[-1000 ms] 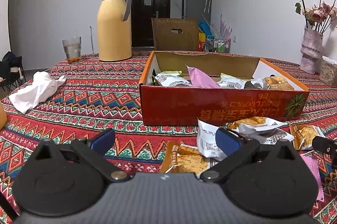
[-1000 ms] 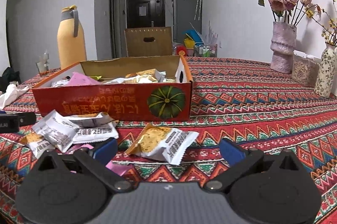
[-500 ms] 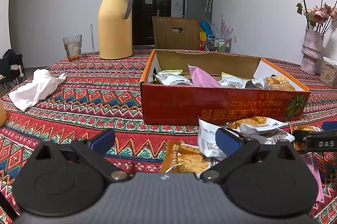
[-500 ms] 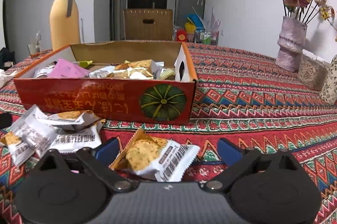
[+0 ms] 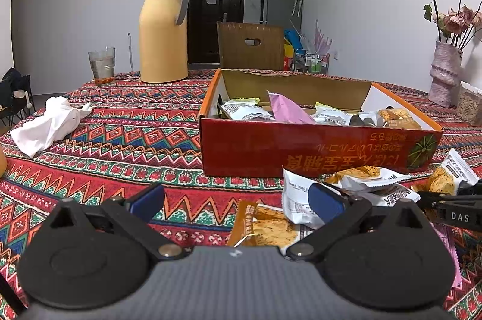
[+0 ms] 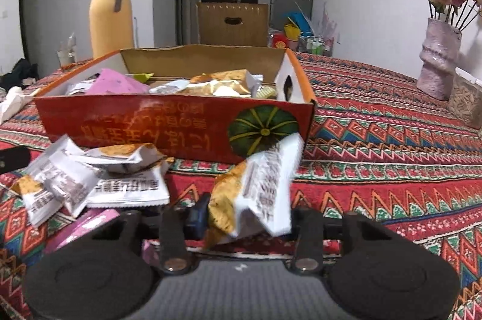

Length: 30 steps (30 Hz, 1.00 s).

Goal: Organize snacks
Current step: 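Grasp a white-labelled cracker packet with the right tool, then grasp another white-labelled cracker packet with the left tool while the right tool holds its packet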

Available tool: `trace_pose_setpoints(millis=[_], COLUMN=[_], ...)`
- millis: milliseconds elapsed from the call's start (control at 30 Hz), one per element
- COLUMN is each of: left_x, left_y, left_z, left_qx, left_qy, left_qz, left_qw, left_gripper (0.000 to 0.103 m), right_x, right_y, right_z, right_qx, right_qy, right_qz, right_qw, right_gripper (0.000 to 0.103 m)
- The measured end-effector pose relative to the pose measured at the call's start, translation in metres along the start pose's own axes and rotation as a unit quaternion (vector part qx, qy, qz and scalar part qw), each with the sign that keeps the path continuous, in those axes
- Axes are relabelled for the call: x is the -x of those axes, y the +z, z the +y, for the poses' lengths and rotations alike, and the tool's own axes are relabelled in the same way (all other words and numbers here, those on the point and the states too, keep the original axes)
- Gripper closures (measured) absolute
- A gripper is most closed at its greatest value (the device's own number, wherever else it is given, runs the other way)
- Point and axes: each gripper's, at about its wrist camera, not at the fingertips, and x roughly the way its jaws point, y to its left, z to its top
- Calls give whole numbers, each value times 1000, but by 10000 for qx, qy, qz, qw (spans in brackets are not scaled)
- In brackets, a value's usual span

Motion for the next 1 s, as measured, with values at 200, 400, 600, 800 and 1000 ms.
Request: trace_pose_setpoints(millis=[200,400,600,800,1000], left_x=[0,-2,0,-3,-18], left_y=[0,2,1,-8,-4], left_z=[0,0,-8,-21,-31], left_qx=[-12,-88,-506,-1070,-1163], left_qy=[21,33,-52,-77,-149], left_qz=[5,212,549,882,1145], left_qw=[10000,9997,9972,9903,9865], left_gripper=[0,0,0,0,0], right_x=[13,20,24,25,27], right_y=[-5,-8,-11,-12,-14], right_z=[-1,-9,-12,-16,-18], right_qx=[-75,-300,-377,-505,-555], right_qy=[-20,30,117,186,231], right_qz=[-376,-581,-735,-811,-856], right_qw=[9993,9979,9965,9953,9945], right_gripper=[67,73,74,74,74])
